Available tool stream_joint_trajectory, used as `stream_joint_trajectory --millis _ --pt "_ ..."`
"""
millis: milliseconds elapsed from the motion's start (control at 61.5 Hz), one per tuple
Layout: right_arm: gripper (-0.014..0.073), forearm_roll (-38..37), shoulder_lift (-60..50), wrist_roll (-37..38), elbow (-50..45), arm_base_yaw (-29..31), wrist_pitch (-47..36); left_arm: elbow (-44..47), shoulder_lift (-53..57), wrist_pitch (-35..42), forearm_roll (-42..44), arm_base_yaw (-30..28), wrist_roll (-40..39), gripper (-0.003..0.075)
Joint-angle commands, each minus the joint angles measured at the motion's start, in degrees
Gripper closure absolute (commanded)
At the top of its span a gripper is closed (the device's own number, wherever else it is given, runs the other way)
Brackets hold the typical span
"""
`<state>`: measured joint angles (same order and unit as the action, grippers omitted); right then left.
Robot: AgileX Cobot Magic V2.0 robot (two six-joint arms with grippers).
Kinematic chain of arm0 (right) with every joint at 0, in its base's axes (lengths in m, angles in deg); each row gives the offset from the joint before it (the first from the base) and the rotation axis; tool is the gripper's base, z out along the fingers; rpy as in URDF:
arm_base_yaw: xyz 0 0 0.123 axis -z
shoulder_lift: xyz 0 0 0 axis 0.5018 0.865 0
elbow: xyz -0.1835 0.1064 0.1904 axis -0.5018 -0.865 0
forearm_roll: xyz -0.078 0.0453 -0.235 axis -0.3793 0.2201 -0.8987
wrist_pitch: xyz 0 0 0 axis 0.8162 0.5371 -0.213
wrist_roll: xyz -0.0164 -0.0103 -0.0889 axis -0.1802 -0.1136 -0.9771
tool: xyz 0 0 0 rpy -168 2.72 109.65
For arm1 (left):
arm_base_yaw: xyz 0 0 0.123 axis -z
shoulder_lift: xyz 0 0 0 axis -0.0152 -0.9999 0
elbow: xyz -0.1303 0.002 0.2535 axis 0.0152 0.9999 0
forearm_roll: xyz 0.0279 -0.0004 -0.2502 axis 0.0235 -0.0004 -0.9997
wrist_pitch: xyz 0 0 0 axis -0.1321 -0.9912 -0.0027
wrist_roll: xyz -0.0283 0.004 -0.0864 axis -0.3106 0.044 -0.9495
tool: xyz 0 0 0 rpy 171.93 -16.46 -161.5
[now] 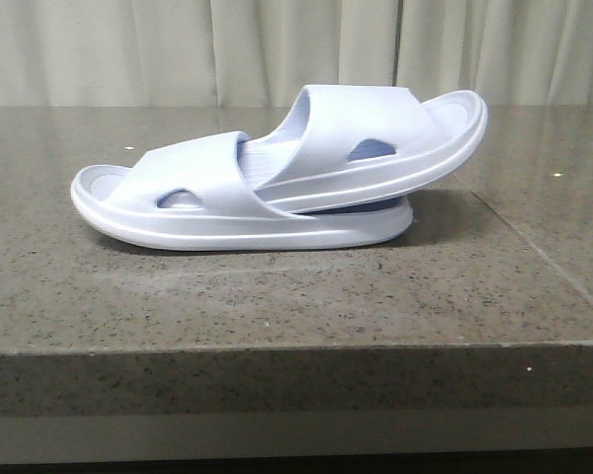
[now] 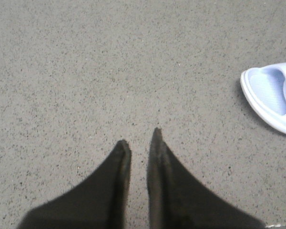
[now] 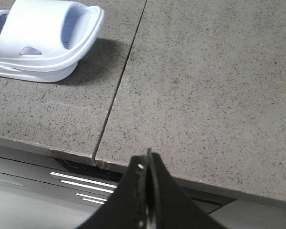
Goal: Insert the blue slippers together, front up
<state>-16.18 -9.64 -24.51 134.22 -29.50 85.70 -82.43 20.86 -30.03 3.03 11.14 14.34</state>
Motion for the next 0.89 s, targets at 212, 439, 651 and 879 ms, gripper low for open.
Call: stream_joint_trajectory --millis 212,439,651,879 --pt "0.0712 0.1 0.5 0.0 1.1 -0.2 -3.0 -1.3 -0.1 8.8 -0.1 0.2 -0.6 0.0741" --pt "0.0712 0.1 0.5 0.0 1.1 -0.2 -3.0 -1.3 -0.1 8.8 -0.1 0.2 -0.6 0.0741" --pt "0.0712 0.1 0.5 0.0 1.1 -0.2 -3.0 -1.3 -0.1 8.8 -0.1 0.2 -0.6 0.0741" --pt "0.0712 0.1 0.5 0.0 1.1 -0.2 -3.0 -1.3 -0.1 8.9 -1.3 0.2 -0.4 0.0741"
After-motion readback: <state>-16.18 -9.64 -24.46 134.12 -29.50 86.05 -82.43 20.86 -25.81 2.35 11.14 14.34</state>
